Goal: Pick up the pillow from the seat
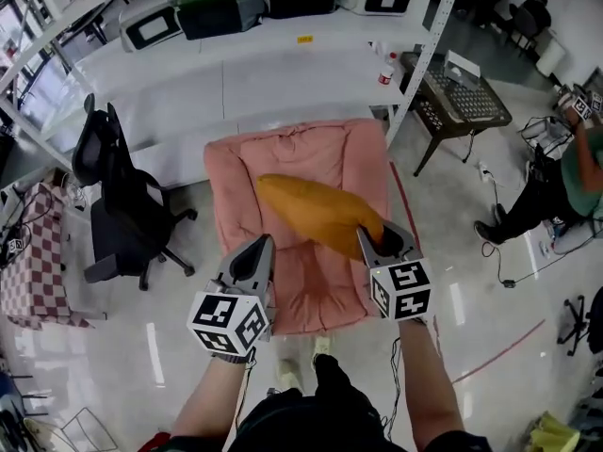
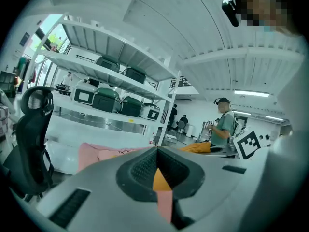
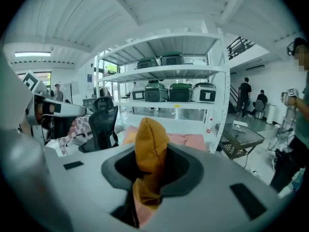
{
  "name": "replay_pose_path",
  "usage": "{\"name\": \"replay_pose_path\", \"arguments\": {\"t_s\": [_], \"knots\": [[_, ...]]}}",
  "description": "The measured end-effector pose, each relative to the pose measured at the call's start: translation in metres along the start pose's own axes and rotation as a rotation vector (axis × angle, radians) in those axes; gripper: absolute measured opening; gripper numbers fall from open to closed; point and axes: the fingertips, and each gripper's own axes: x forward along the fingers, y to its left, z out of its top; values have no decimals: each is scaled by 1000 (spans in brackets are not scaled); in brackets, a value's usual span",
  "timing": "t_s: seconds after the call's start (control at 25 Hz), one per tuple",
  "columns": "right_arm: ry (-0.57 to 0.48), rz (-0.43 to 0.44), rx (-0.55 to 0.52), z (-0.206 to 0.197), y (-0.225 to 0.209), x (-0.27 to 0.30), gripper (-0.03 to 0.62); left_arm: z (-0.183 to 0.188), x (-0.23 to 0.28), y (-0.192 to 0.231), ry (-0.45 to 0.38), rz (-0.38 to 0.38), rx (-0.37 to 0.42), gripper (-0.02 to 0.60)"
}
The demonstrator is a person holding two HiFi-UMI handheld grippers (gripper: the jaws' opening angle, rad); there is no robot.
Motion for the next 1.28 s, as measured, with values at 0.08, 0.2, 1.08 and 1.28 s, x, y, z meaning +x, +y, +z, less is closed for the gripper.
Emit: {"name": "replay_pose_path", "arguments": {"t_s": [0.08,0.2,1.08,1.28], "knots": [[-27,-11,15,15,2,-12,94,14,-10,-3,-21,0,5,0],[-68,-31,18,36,2,-29,94,33,-21,-10,-46,-7,18,0],[-304,-153,-17,144,11,-142,92,131,-95,-29,-194,-37,97,0],[-341,-162,-13,156,10,-161,92,141,-104,-44,-215,-54,116,0]]}}
